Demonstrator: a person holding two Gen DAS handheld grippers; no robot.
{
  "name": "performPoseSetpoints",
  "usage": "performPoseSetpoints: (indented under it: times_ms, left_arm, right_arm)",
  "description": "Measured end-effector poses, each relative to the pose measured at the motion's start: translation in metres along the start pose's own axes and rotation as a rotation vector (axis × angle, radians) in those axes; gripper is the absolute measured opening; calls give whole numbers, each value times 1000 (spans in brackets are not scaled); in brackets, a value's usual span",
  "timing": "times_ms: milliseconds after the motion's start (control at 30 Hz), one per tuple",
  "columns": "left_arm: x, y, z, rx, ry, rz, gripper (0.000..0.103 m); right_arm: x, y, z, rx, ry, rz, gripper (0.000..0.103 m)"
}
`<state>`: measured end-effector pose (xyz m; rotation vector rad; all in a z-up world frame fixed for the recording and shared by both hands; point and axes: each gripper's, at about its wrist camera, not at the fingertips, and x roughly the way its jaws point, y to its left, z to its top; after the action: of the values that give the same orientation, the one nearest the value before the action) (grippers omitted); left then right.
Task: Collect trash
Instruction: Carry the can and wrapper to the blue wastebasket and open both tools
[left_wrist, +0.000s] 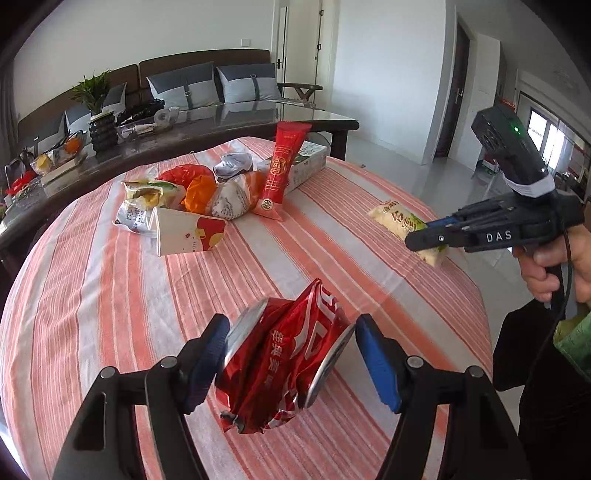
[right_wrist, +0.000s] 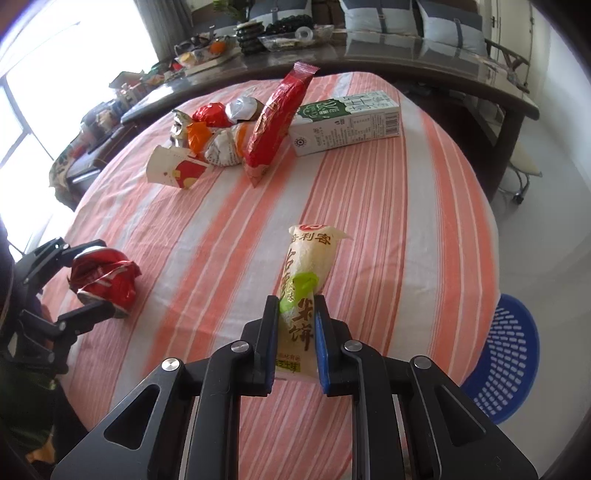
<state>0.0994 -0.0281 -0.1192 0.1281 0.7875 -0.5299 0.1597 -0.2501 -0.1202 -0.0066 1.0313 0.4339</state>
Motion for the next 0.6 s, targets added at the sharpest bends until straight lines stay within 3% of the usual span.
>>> performPoseSetpoints:
  times_ms: [233,600]
  left_arm:
    - [16,-23,28,-80,-1,-22,72]
    - [47,-79,79,-61,12,-65,72]
  right_arm:
    - [-8,-13,0,37,-26,33,17]
    - [-34,-55,2,115,-71,34,17]
